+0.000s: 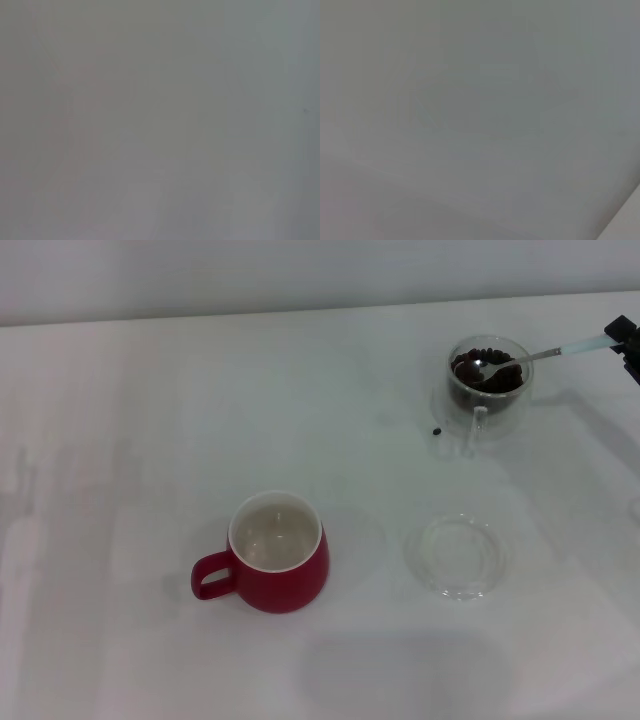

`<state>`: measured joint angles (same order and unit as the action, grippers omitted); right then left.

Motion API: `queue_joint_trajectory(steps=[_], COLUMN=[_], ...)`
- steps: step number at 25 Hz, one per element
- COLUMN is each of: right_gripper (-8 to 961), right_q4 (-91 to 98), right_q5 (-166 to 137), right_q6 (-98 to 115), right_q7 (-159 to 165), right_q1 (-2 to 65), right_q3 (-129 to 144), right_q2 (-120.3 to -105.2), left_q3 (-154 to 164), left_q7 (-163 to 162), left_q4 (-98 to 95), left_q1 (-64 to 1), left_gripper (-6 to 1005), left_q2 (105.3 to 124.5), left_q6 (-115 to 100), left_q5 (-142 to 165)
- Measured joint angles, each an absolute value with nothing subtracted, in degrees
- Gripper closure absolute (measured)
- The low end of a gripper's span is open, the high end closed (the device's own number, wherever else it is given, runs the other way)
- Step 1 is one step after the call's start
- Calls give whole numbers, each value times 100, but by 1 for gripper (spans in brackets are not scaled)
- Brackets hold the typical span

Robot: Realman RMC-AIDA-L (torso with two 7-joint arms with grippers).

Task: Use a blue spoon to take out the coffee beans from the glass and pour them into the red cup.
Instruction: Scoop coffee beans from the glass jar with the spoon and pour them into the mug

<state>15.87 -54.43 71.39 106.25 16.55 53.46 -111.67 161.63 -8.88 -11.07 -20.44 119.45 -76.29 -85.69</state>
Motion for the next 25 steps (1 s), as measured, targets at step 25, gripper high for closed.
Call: queue_joint_trajectory(steps=[25], right_gripper=[807], right_q4=[1607], right_q5=[-5648], right_q6=[7868], right_q7=[10733], right_q1=[1529], right_q3=[5927], right_q2=[-11427], left_q3=[16163], left_q7=[-886], left_q4=[-1098], left_q1=[-2135], left_gripper=[334], left_q2=[11925], left_q6=[-7491], left_q5=[-8554])
